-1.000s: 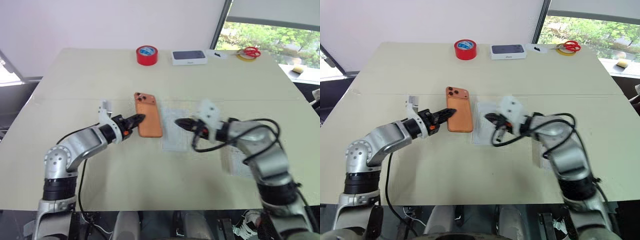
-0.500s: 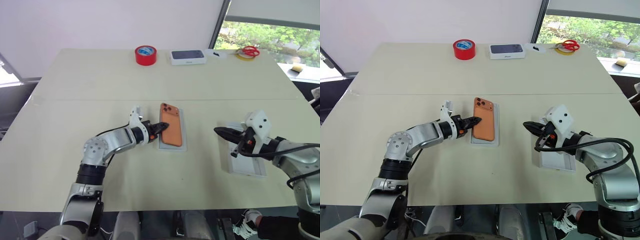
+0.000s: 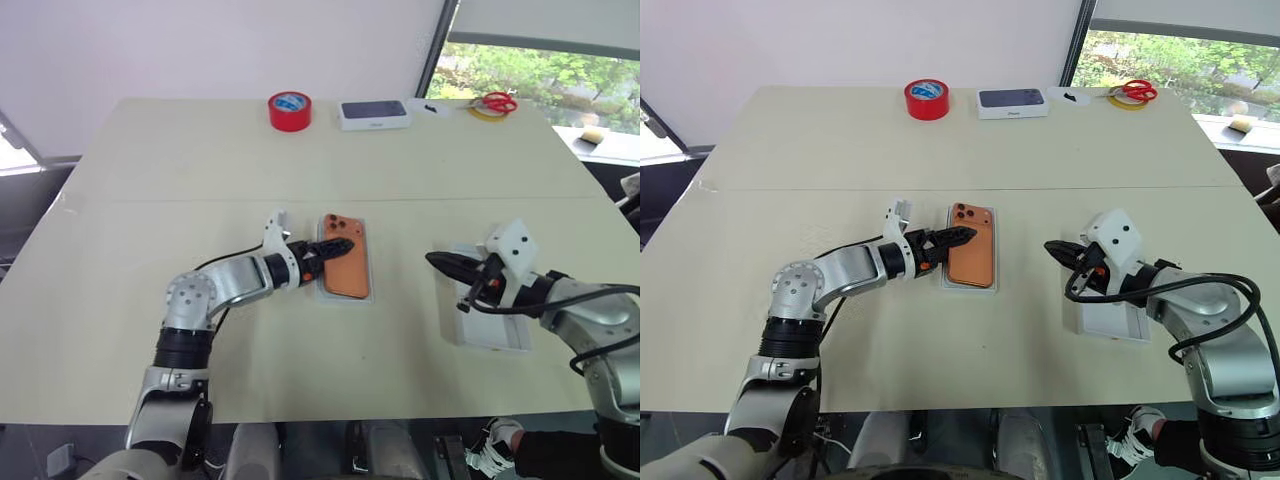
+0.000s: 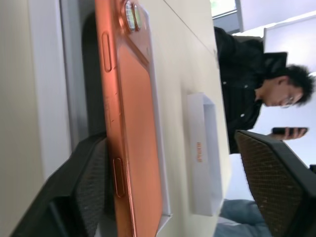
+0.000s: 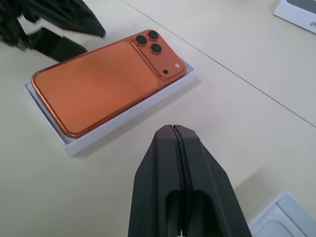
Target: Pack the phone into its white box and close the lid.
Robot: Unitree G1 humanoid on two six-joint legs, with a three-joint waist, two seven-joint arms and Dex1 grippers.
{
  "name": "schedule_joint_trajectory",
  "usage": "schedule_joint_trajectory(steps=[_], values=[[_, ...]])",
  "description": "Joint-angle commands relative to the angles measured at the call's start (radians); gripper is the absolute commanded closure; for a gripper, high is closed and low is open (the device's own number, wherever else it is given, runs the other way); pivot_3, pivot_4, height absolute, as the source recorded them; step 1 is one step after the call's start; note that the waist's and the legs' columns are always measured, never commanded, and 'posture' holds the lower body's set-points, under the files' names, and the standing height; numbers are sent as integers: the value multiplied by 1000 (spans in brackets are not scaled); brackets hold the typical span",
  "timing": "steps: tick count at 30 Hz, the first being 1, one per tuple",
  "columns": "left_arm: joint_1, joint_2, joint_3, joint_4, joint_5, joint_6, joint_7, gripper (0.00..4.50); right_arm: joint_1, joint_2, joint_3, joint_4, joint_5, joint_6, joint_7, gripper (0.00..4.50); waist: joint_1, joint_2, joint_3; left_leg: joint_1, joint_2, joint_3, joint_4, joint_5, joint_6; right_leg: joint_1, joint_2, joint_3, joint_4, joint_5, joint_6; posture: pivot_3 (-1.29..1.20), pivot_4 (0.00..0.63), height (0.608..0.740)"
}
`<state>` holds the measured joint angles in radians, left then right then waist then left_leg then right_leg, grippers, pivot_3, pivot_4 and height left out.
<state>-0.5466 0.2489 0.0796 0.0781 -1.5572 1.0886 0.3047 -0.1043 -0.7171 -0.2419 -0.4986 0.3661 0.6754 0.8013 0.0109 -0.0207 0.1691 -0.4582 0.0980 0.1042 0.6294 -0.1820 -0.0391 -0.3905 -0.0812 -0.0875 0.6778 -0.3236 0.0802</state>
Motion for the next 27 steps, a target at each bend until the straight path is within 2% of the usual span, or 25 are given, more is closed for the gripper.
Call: schedule_joint_trajectory(steps=[1,4,7,9,11,15,21,27], values=[[-9,79,48,-70,-5,41,-26,727,-16,-25,8,-2,12,-30,10,4500,0,0,0,0,0,0,0,0,0,0,0,0,0,0,0,0,150,730],[-11,163,74,-111,11,58,-79,727,-24,-38,34,5,2,-32,11,4500,2,0,0,0,0,0,0,0,0,0,0,0,0,0,0,0,150,730],[-5,255,67,-160,126,40,-174,727,-54,-59,129,34,-69,-29,-18,4500,1,0,0,-1,0,0,0,0,0,-1,0,0,0,0,0,0,150,730],[1,289,28,-177,229,20,-227,1584,-82,-56,171,51,-90,-17,-38,4500,3,0,0,-1,0,1,0,0,0,-1,0,0,0,0,0,0,150,730],[5,324,-76,-195,401,-22,-291,2536,-153,-17,225,88,-112,58,-99,4500,2,0,0,-1,0,1,0,0,0,-1,0,0,0,0,0,0,150,730],[-10,298,-205,-216,593,-85,-385,4453,-259,43,338,154,-189,128,-191,4500,4,0,0,-1,0,1,0,0,0,-2,0,0,0,0,0,0,150,730],[-62,217,-339,-155,835,-137,-451,4487,-373,144,451,257,-279,182,-290,4500,1,0,0,-3,0,2,0,0,0,-3,0,0,0,0,0,0,150,730],[-99,138,-372,-124,929,-121,-548,4487,-426,203,526,306,-311,181,-296,4500,1,0,0,-3,0,2,0,0,0,-4,0,0,1,0,0,0,150,730]])
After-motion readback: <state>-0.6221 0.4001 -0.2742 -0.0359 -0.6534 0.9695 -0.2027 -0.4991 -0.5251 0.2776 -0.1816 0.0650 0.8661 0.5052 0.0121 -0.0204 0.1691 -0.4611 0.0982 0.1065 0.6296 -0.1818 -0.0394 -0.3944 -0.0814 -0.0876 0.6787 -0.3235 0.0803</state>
